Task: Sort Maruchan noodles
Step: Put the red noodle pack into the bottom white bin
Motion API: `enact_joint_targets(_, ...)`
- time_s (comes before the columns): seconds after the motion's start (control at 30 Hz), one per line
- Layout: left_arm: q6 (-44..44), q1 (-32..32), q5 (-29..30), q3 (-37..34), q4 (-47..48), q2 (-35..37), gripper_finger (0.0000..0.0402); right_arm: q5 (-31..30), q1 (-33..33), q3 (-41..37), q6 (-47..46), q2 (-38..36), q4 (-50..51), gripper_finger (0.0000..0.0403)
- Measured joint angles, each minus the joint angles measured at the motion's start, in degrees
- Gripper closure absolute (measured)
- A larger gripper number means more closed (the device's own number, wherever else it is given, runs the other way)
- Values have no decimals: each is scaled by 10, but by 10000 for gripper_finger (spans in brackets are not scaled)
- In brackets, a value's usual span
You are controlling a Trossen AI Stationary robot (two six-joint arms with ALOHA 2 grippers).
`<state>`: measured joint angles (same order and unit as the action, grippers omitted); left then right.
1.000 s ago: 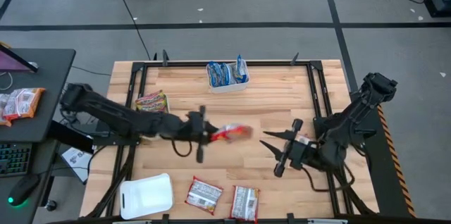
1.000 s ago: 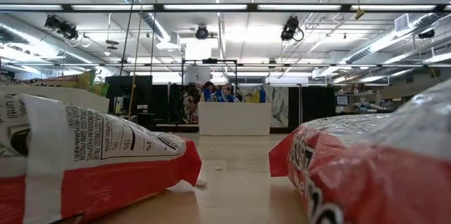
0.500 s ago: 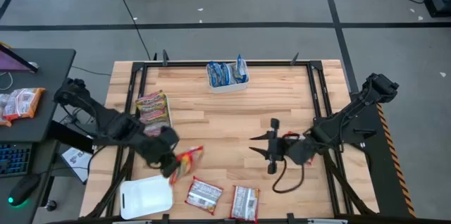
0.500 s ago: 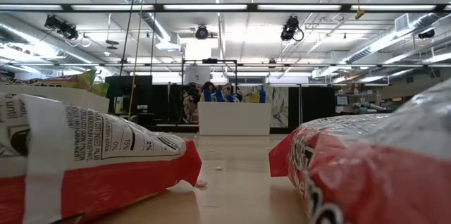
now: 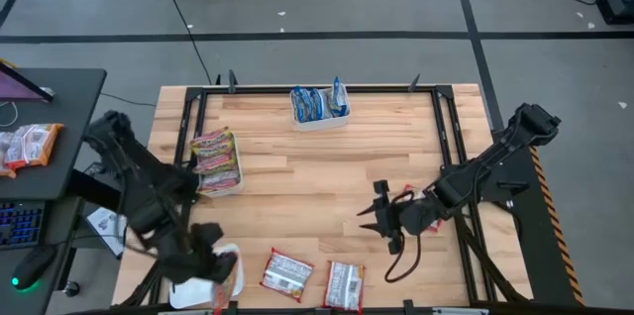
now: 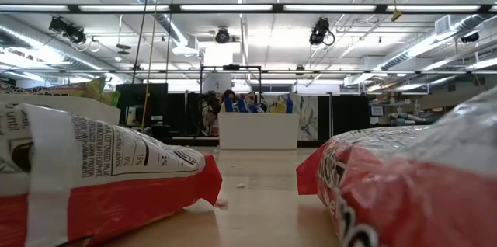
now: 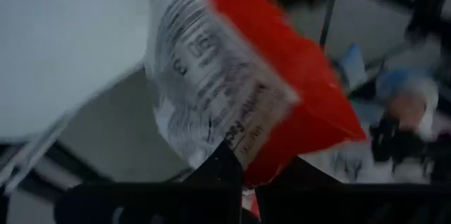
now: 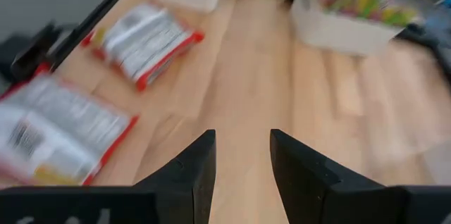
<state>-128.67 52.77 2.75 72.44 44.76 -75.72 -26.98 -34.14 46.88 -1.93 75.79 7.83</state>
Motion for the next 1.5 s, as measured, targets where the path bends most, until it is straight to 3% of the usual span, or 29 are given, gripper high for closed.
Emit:
enact_joint_targets(0.1, -4, -27, -18, 0, 21, -8, 380, 16, -18, -41, -37, 0, -9, 263)
enact_joint_targets(0.37, -34, -86, -174, -1, 91, -9, 381, 31, -102, -134, -144, 0, -38, 263)
enact_joint_targets(0.63, -43, -92, -220, -1, 87, -28, 381, 30, -179, -153, -219, 0, -40, 263)
enact_joint_targets(0.83, -43, -90, -318, -1, 140, -65, 381, 23, -220, -153, -234, 0, -73, 263)
enact_joint_targets(1.03, -55, -98, -283, -1, 74, -75, 381, 11, -243, -153, -241, 0, -98, 263)
enact_joint_targets(1.17, -55, -112, -308, -14, 64, -86, 381, 9, -252, -153, -255, 0, -100, 264)
enact_joint_targets(1.5, -50, -125, -403, -148, -70, -85, 381, 9, -292, -153, -291, 0, -99, 264)
